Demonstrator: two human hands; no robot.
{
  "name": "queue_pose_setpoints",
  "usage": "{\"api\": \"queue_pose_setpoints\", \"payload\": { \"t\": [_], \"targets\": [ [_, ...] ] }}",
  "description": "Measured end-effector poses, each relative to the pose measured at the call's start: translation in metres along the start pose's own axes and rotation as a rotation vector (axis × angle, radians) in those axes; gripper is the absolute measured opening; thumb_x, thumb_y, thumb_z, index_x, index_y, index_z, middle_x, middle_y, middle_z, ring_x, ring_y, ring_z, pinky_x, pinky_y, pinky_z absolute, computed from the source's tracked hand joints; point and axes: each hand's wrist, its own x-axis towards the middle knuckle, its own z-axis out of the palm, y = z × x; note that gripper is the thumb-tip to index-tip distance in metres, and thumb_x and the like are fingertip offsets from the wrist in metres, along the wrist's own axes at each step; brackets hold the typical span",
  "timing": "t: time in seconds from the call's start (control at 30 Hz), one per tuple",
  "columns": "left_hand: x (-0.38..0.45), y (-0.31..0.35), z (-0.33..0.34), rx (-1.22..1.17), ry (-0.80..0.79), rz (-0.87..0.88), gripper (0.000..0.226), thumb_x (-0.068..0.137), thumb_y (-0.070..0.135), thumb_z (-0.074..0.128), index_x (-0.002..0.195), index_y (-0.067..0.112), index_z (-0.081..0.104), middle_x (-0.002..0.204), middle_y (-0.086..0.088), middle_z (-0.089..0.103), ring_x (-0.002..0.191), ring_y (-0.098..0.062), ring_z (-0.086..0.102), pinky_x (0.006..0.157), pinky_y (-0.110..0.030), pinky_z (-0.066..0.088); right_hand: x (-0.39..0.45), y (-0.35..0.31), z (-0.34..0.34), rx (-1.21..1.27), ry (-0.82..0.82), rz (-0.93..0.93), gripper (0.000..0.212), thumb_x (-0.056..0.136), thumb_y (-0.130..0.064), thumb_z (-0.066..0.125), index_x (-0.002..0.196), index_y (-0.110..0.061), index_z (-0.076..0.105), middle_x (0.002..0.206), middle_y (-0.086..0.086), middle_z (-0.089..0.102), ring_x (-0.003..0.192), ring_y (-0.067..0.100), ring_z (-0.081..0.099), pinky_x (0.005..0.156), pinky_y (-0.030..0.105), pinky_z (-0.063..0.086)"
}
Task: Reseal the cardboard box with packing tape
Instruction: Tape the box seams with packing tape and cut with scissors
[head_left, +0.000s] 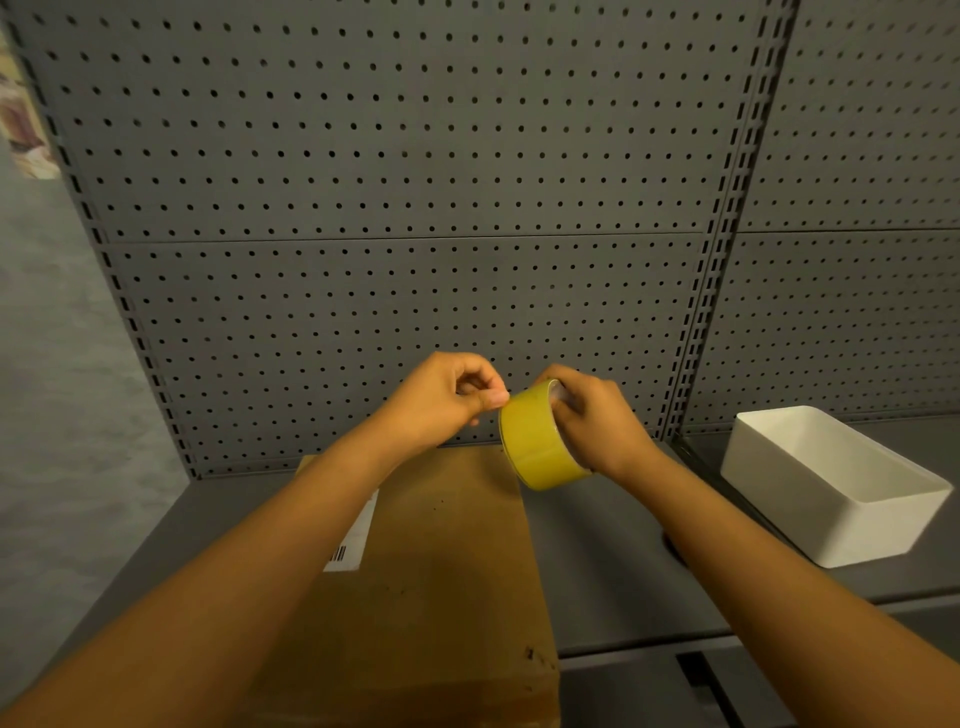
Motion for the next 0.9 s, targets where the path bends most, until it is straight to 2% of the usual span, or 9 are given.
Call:
{"api": "queue_pose_setpoints", "payload": {
  "t": [0.07, 0.17, 0.33, 0.4, 0.5, 0.6, 0.73, 0.8, 0.9],
  "targets": [
    [0.000, 0.000, 0.001, 0.099, -0.057, 0.015, 0.014, 0.095, 0.012, 0.055, 0.083, 0.018, 0.059, 0.082, -0.001, 0.061, 0.074, -0.010, 0.054, 0.068, -0.018, 0.050, -0.001, 0.000, 0.000, -0.005, -0.004, -0.012, 0.016, 0.091, -0.008, 0.047, 0.099, -0.014, 0.060, 0.082, 0.014, 0.065, 0.079, 0.030, 0.063, 0.069, 0.046, 0.054],
    [0.000, 0.001, 0.003, 0.185, -0.139, 0.009, 0.013, 0.099, 0.010, 0.045, 0.088, 0.012, 0.051, 0.074, 0.005, 0.047, 0.065, -0.005, 0.042, 0.057, -0.009, 0.038, -0.001, 0.000, 0.001, -0.029, 0.003, -0.037, 0.015, 0.092, -0.009, 0.047, 0.100, -0.011, 0.059, 0.078, 0.014, 0.064, 0.074, 0.030, 0.062, 0.065, 0.044, 0.053],
    [0.001, 0.005, 0.002, 0.185, -0.219, -0.001, 0.017, 0.102, 0.016, 0.041, 0.086, 0.016, 0.048, 0.074, 0.005, 0.044, 0.070, -0.011, 0.041, 0.073, -0.030, 0.045, 0.002, 0.005, 0.000, -0.133, 0.028, -0.043, 0.015, 0.093, -0.011, 0.047, 0.103, -0.010, 0.058, 0.061, 0.000, 0.048, 0.056, 0.019, 0.047, 0.051, 0.031, 0.036],
    [0.001, 0.007, 0.001, 0.137, -0.175, -0.016, 0.018, 0.101, 0.018, 0.043, 0.084, 0.020, 0.050, 0.078, 0.005, 0.049, 0.071, -0.009, 0.047, 0.074, -0.027, 0.048, 0.002, 0.005, -0.002, -0.127, 0.040, -0.041, 0.018, 0.094, -0.011, 0.047, 0.107, -0.010, 0.059, 0.073, 0.008, 0.058, 0.067, 0.026, 0.055, 0.058, 0.033, 0.044],
    [0.003, 0.009, 0.004, 0.078, -0.029, -0.033, 0.015, 0.099, 0.016, 0.048, 0.085, 0.018, 0.054, 0.079, 0.004, 0.057, 0.067, -0.005, 0.053, 0.062, -0.012, 0.046, 0.002, 0.003, -0.004, -0.118, 0.047, -0.035, 0.022, 0.094, -0.014, 0.050, 0.113, -0.008, 0.059, 0.089, 0.013, 0.065, 0.079, 0.026, 0.058, 0.068, 0.034, 0.048],
    [0.004, 0.010, 0.007, 0.028, 0.047, -0.046, 0.010, 0.097, 0.012, 0.051, 0.088, 0.011, 0.056, 0.077, 0.002, 0.060, 0.061, -0.003, 0.053, 0.057, -0.010, 0.046, 0.003, 0.003, -0.005, -0.122, 0.040, -0.029, 0.022, 0.094, -0.014, 0.050, 0.113, -0.009, 0.060, 0.090, 0.014, 0.065, 0.081, 0.027, 0.059, 0.068, 0.033, 0.047],
    [0.003, 0.009, 0.007, -0.086, 0.033, -0.053, 0.009, 0.097, 0.008, 0.051, 0.098, 0.008, 0.060, 0.078, -0.001, 0.061, 0.065, -0.005, 0.056, 0.059, -0.012, 0.049, 0.003, 0.003, -0.005, -0.126, 0.035, -0.012, 0.019, 0.094, -0.015, 0.051, 0.109, -0.008, 0.060, 0.084, 0.011, 0.062, 0.079, 0.027, 0.059, 0.068, 0.034, 0.048],
    [0.002, 0.009, 0.008, -0.112, 0.016, -0.049, 0.015, 0.097, 0.014, 0.052, 0.103, 0.007, 0.064, 0.080, -0.001, 0.062, 0.069, -0.005, 0.057, 0.061, -0.012, 0.049, 0.003, 0.003, -0.005, -0.125, 0.031, -0.006, 0.018, 0.094, -0.015, 0.051, 0.108, -0.008, 0.060, 0.080, 0.007, 0.058, 0.078, 0.027, 0.058, 0.064, 0.031, 0.045],
    [0.001, 0.010, 0.011, -0.128, 0.016, -0.056, 0.017, 0.090, 0.021, 0.064, 0.099, 0.007, 0.067, 0.082, -0.001, 0.064, 0.069, -0.004, 0.057, 0.059, -0.012, 0.049, 0.003, 0.005, -0.004, -0.135, 0.023, -0.003, 0.018, 0.094, -0.015, 0.051, 0.109, -0.008, 0.059, 0.078, 0.005, 0.056, 0.074, 0.025, 0.055, 0.059, 0.028, 0.038]
  ]
}}
